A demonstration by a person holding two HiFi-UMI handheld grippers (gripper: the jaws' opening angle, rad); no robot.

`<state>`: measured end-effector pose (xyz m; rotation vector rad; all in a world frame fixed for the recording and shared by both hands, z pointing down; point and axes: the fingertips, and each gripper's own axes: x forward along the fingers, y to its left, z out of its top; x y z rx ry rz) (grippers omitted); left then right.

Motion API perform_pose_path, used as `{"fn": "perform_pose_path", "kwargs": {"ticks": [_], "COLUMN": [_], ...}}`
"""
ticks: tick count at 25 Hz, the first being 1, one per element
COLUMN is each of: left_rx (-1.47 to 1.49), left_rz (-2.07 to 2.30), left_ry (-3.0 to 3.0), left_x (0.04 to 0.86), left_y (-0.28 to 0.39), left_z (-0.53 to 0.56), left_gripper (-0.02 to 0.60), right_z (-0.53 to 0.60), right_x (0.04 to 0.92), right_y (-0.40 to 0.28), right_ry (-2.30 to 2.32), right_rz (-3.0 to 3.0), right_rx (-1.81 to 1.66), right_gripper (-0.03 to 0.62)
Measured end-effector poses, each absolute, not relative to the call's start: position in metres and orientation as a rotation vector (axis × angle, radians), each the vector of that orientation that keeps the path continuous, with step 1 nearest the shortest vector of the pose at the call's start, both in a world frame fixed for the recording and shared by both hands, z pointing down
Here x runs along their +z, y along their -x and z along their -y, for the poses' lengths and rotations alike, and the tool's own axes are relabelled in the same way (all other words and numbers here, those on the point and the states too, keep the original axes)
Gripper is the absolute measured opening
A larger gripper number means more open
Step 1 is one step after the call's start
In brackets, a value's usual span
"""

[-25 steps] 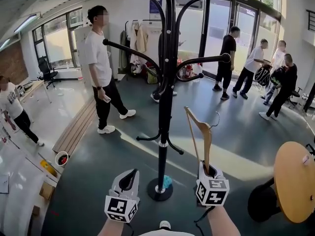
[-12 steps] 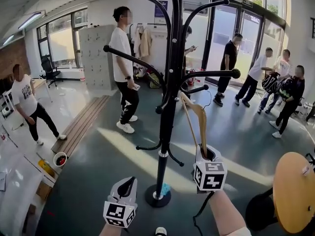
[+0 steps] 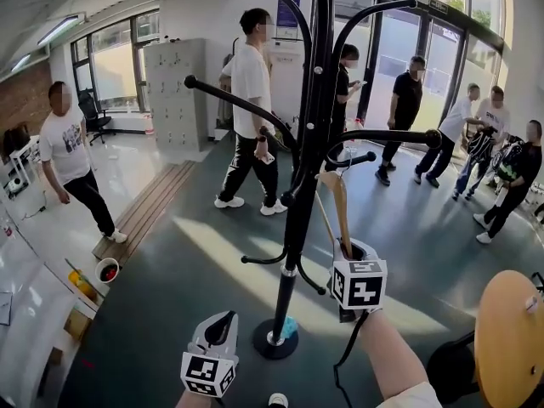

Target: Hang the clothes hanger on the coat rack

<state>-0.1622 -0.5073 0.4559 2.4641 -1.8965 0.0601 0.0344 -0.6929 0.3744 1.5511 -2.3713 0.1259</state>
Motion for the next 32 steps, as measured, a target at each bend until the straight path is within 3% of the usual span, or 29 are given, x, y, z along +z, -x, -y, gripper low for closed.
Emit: {"fn": "perform_pose_path", "kwargs": {"ticks": [20, 22, 27, 32], "left_rx": [0.046, 0.041, 0.038, 0.034], "left_rz": [1.88, 1.871, 1.829, 1.766], "left_ry": [-2.434, -2.442, -2.487, -2.551], "left_x": [0.469, 0.469, 0.464, 0.45], "left_y": [0.179, 0.176, 0.168, 0.167], "left_z": [0.511, 0.506, 0.497, 0.473], "left_gripper": [0.0, 0.0, 0.0, 0.0], "right_z": [0.689, 0.682, 0.655, 0.6], "right_x": [0.408, 0.401, 0.37, 0.334], "right_y": [-0.02, -0.02, -0.03, -0.039], "right_ry": [-1.586, -1.586, -1.654, -1.746], "right_rz": [2.408, 2.441, 2.487, 2.525], "right_rx": [0.246, 0.239, 0.086, 0.047], "right_gripper": [0.061, 0.092, 0.267, 0.255]}}
